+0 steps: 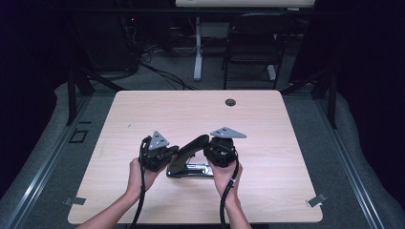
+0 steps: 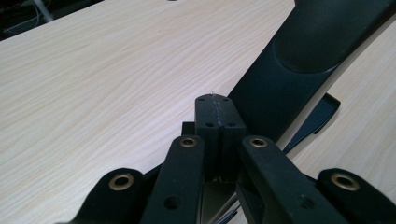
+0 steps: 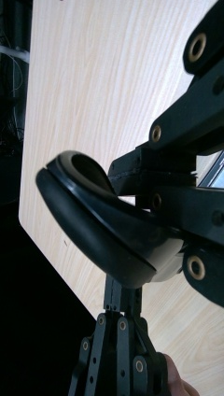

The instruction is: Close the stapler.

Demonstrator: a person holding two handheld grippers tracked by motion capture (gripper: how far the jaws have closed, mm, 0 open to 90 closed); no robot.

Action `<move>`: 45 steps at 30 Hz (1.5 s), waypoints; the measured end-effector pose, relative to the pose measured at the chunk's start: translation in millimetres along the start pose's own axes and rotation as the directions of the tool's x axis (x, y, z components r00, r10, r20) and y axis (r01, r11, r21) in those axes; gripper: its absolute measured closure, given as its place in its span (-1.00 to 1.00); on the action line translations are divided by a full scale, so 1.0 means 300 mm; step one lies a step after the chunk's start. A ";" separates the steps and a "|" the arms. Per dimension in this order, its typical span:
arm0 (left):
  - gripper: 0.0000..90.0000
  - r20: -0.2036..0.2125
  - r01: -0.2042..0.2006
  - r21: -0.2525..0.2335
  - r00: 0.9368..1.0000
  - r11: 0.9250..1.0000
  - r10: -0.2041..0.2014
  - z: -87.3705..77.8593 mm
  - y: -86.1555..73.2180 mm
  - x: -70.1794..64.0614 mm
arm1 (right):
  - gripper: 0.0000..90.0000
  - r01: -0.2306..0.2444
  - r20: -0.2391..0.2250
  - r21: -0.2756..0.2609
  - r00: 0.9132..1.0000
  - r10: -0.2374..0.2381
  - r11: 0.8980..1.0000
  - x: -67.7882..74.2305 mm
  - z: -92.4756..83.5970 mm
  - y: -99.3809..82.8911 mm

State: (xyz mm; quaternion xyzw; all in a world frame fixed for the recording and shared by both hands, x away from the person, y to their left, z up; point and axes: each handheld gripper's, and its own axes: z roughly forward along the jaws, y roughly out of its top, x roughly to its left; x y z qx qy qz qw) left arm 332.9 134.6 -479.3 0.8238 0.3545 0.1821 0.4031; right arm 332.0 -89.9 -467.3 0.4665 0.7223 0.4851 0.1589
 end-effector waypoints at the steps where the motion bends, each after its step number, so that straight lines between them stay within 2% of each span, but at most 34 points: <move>1: 1.00 0.000 -0.001 0.000 1.000 1.000 0.001 0.002 0.000 -0.002 | 1.00 -0.004 0.000 0.000 1.000 0.004 1.000 -0.004 -0.001 -0.003; 10: 0.92 0.003 -0.003 0.010 1.000 1.000 0.003 0.009 0.003 -0.003 | 1.00 -0.043 -0.004 -0.009 0.999 0.043 0.999 -0.034 -0.008 -0.029; 13: 0.65 -0.001 0.009 0.012 1.000 1.000 -0.009 0.004 0.000 0.013 | 1.00 -0.048 0.002 -0.013 0.999 0.048 0.999 -0.038 -0.009 -0.034; 17: 0.08 -0.030 0.024 0.017 0.999 1.000 -0.024 -0.012 -0.005 0.037 | 1.00 -0.050 0.008 -0.012 0.999 0.050 0.999 -0.043 -0.014 -0.037; 19: -0.11 -0.040 0.034 0.008 0.999 0.999 -0.034 -0.025 -0.010 0.054 | 1.00 -0.052 0.011 -0.012 0.999 0.052 0.999 -0.047 -0.016 -0.040; 27: -0.48 -0.077 0.094 0.002 0.993 0.996 -0.093 -0.081 -0.058 0.138 | 1.00 -0.059 0.024 -0.008 0.998 0.059 0.998 -0.065 -0.026 -0.054; 30: -0.56 -0.088 0.105 0.013 0.991 0.994 -0.103 -0.093 -0.083 0.159 | 1.00 -0.064 0.031 -0.009 0.997 0.064 0.998 -0.071 -0.028 -0.062; 36: -0.56 -0.108 0.123 0.047 0.987 0.991 -0.117 -0.101 -0.127 0.192 | 1.00 -0.078 0.042 -0.012 0.996 0.078 0.997 -0.084 -0.033 -0.079; 44: -0.63 -0.128 0.139 0.051 0.983 0.989 -0.131 -0.120 -0.157 0.223 | 1.00 -0.095 0.050 -0.016 0.994 0.096 0.995 -0.109 -0.041 -0.102; 45: -0.63 -0.128 0.141 0.055 0.983 0.988 -0.134 -0.122 -0.162 0.227 | 1.00 -0.091 0.054 -0.004 0.994 0.092 0.996 -0.113 -0.044 -0.104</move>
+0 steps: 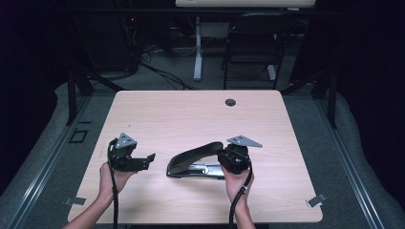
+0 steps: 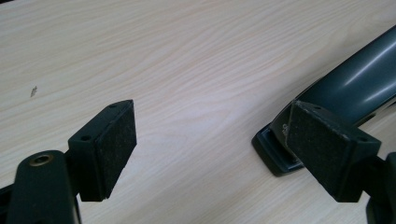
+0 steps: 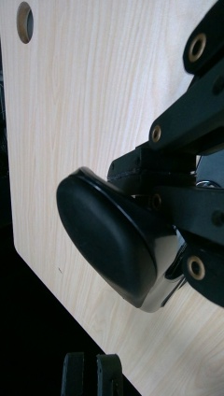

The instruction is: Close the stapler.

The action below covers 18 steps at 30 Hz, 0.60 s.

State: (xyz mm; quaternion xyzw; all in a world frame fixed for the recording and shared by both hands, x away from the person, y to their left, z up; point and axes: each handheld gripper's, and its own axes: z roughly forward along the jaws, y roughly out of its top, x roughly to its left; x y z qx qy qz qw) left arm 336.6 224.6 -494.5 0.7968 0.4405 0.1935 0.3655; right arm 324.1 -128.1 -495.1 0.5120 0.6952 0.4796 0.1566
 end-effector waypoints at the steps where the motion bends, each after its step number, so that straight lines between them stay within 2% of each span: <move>1: -0.64 0.001 0.005 0.001 1.000 1.000 -0.005 -0.002 -0.004 0.004 | 1.00 -0.007 0.001 -0.008 1.000 0.007 1.000 -0.003 0.000 -0.004; 8: -0.65 -0.001 0.020 0.005 1.000 1.000 -0.020 -0.006 -0.017 0.020 | 0.99 -0.033 0.020 0.008 0.999 0.033 0.999 -0.041 -0.003 -0.037; 18: -0.65 0.003 0.019 0.019 1.000 1.000 -0.019 0.000 -0.027 0.026 | 0.99 -0.075 0.036 0.028 0.997 0.074 0.997 -0.089 0.001 -0.090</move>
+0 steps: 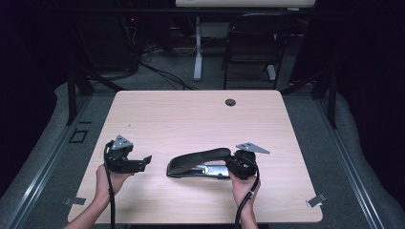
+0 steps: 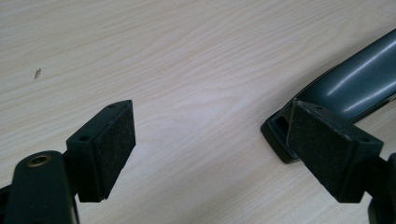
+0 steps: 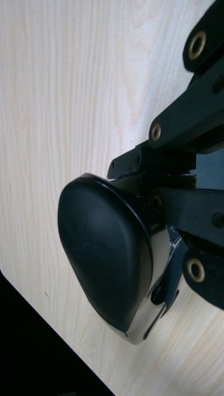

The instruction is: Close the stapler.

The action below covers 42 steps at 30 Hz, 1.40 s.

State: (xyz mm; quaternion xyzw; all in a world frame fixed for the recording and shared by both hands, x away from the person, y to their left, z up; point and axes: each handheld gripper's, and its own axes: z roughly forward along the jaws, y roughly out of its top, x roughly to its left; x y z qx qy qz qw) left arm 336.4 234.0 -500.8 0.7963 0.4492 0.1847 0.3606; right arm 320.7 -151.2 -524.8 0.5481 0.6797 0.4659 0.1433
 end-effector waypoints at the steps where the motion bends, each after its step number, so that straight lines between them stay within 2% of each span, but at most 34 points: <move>1: -0.65 -0.001 0.000 0.001 1.000 1.000 0.000 0.000 -0.001 0.001 | 0.98 0.002 0.004 0.009 1.000 -0.002 1.000 -0.005 0.000 -0.003; 13: -0.65 -0.002 -0.005 0.004 1.000 1.000 0.005 0.003 -0.004 0.000 | 0.97 -0.053 0.015 0.032 0.999 0.052 0.998 -0.049 0.020 -0.053; 24: -0.65 0.002 -0.010 0.007 1.000 1.000 0.010 0.005 -0.006 -0.001 | 0.92 -0.077 0.035 0.063 0.997 0.075 0.995 -0.074 0.029 -0.097; 27: -0.67 -0.004 -0.008 0.005 1.000 1.000 0.008 0.004 -0.008 0.002 | 0.96 -0.059 0.042 0.069 0.998 0.056 0.996 -0.072 0.020 -0.094; 32: -0.73 -0.015 0.001 -0.004 1.000 1.000 -0.001 -0.001 -0.011 0.010 | 1.00 -0.024 0.096 0.090 0.995 0.016 0.996 -0.073 -0.007 -0.088; 38: -0.75 -0.018 0.005 -0.001 1.000 1.000 -0.005 -0.005 -0.012 0.015 | 1.00 0.000 0.171 0.048 0.985 -0.008 0.999 -0.074 -0.060 -0.058; 42: -0.75 -0.019 0.009 -0.002 1.000 1.000 -0.009 -0.002 -0.014 0.019 | 1.00 0.041 0.207 0.013 0.977 -0.043 0.999 -0.059 -0.104 -0.014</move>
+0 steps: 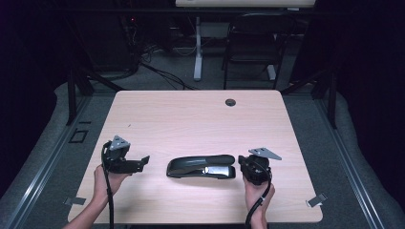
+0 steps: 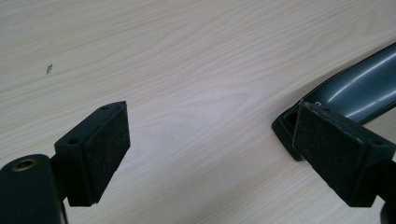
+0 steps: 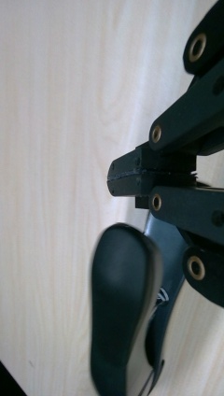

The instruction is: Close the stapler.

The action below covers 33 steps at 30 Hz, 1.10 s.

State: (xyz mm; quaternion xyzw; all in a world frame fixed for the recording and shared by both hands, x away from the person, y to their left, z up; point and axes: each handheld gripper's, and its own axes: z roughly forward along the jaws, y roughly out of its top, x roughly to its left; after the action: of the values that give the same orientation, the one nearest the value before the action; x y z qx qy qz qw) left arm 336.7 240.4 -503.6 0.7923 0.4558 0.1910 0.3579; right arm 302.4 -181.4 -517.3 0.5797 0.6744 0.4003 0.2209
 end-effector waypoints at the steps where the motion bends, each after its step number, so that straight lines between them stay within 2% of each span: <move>1: -0.75 -0.001 0.000 0.002 1.000 1.000 0.000 -0.001 0.000 0.001 | 1.00 0.012 0.004 -0.014 1.000 -0.012 1.000 0.007 -0.011 0.012; 4: -0.75 -0.004 0.002 -0.002 1.000 1.000 -0.002 0.001 -0.001 0.001 | 1.00 0.054 0.004 -0.047 0.999 -0.054 0.997 0.036 -0.034 0.042; 7: -0.75 -0.001 0.000 0.004 1.000 1.000 0.000 0.001 -0.001 0.002 | 1.00 0.099 -0.024 -0.070 0.995 -0.101 0.993 0.077 -0.040 0.058; 11: -0.75 -0.001 -0.004 0.003 1.000 1.000 0.004 0.001 -0.003 0.001 | 1.00 0.142 -0.052 -0.043 0.988 -0.144 0.989 0.116 -0.010 0.049; 14: -0.75 -0.001 -0.006 0.004 1.000 1.000 0.006 0.001 -0.003 0.001 | 1.00 0.138 -0.053 -0.059 0.989 -0.141 0.989 0.120 -0.006 0.042; 24: -0.75 -0.002 -0.009 0.004 1.000 1.000 0.009 0.002 -0.003 -0.002 | 1.00 0.121 -0.063 -0.036 0.990 -0.123 0.992 0.105 0.014 0.003; 28: -0.75 -0.002 -0.010 0.007 1.000 1.000 0.010 0.003 -0.002 -0.002 | 1.00 0.101 -0.075 -0.028 0.992 -0.103 0.994 0.098 0.027 -0.017; 33: -0.75 -0.001 -0.013 0.009 1.000 1.000 0.013 0.007 -0.003 -0.005 | 1.00 0.072 -0.092 -0.051 0.993 -0.076 0.996 0.093 0.027 -0.038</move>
State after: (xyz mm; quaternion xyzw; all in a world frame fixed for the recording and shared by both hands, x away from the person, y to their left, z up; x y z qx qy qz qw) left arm 336.8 238.6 -505.8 0.7967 0.4519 0.1917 0.3526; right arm 295.4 -152.5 -526.6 0.5295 0.6955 0.4344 0.2175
